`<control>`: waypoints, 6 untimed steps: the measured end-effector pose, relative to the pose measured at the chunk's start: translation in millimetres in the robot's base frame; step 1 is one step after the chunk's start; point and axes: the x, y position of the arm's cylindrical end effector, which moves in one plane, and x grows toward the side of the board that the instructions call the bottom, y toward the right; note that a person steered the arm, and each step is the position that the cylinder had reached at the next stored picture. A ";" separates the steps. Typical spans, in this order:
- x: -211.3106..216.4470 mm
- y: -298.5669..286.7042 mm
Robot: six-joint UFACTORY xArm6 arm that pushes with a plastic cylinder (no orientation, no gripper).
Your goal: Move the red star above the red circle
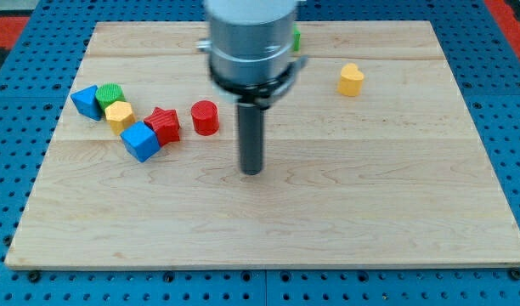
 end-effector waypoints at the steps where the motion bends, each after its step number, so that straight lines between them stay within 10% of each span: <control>1: -13.0 -68.8; 6: -123.0 -64.9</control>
